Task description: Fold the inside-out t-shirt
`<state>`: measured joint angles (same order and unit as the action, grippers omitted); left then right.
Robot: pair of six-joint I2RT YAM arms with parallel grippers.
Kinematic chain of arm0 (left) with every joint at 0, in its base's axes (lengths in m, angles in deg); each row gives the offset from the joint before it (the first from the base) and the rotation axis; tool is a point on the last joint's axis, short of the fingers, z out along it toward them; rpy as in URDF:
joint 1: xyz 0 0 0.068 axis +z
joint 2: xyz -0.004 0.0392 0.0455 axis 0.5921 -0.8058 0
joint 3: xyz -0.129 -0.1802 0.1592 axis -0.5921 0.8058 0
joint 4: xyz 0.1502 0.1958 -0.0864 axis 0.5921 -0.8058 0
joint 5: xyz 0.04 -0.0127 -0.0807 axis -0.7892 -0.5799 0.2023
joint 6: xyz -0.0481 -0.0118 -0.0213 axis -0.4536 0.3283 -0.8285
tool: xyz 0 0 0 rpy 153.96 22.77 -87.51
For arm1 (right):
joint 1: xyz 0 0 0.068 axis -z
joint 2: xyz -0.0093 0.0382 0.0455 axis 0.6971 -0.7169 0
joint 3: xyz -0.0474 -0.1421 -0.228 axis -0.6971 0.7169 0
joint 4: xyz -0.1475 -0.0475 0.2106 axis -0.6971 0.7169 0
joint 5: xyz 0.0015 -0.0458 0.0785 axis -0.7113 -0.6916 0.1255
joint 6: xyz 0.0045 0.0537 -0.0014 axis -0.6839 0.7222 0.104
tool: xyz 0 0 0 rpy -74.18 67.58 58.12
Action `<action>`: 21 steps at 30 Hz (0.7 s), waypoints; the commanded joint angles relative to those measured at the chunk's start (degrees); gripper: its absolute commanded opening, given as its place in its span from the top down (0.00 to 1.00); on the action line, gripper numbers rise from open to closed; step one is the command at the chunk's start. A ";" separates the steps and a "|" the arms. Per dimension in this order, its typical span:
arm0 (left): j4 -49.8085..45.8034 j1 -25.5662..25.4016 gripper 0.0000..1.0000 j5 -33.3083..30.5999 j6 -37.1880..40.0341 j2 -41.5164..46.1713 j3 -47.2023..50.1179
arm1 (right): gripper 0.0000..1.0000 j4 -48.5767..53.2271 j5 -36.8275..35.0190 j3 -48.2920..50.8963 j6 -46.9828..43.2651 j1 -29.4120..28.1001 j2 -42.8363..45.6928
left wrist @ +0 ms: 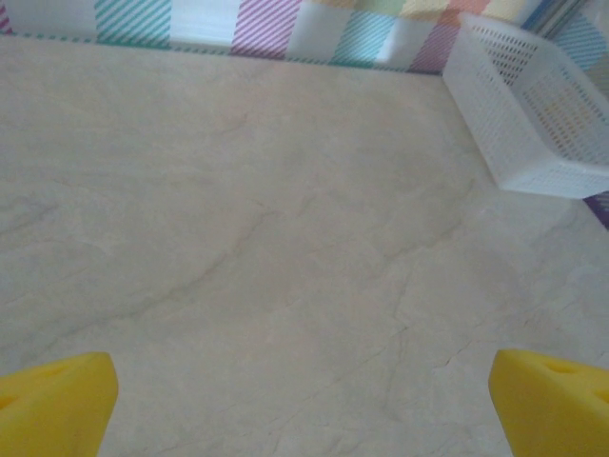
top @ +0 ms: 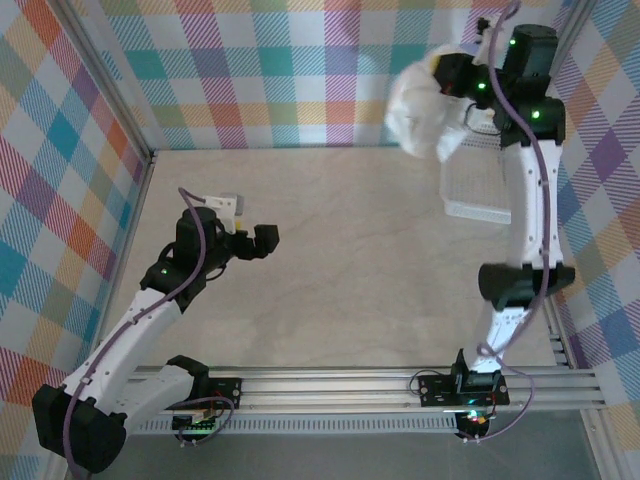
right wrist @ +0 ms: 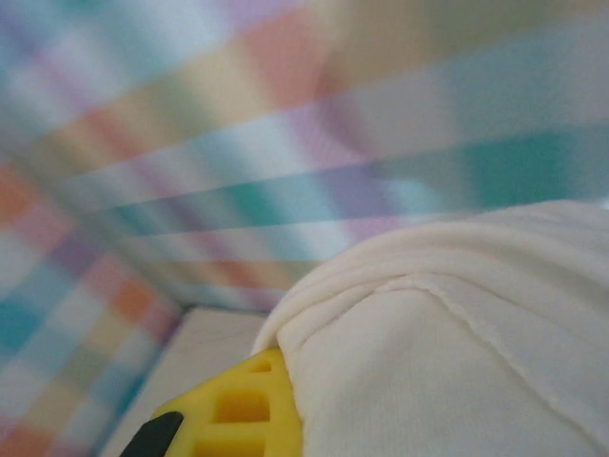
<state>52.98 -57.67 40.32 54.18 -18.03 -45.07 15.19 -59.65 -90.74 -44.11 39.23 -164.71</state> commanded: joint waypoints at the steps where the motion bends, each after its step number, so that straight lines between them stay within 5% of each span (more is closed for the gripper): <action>1: -2.36 -0.78 0.00 -1.01 -1.34 1.06 -3.32 | 1.00 -4.23 3.84 13.04 -0.75 -5.71 4.16; 6: -7.33 -0.78 0.00 -6.44 -2.19 1.56 -4.64 | 0.96 -16.62 6.92 41.68 4.92 -11.63 10.21; 9: -8.65 -0.78 0.00 -8.81 -2.57 2.11 -4.22 | 0.53 -14.97 10.37 50.12 4.89 -12.89 9.55; 11: -9.05 -0.78 0.00 -10.59 -3.49 1.93 -3.48 | 0.41 -11.66 9.21 53.00 3.72 -12.78 8.93; 15: -11.50 -0.70 0.00 -12.85 -8.14 -3.75 -5.52 | 0.39 -10.14 -2.65 57.00 2.82 -12.70 9.52; 21: -19.72 -0.70 0.07 -9.92 -15.37 -24.14 -16.23 | 0.38 -12.67 -0.80 58.11 7.49 -14.05 4.24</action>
<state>39.04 -57.96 29.98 44.25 -35.63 -57.79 5.00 -60.94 -32.08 -39.37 26.40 -159.16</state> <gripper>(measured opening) 0.948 0.613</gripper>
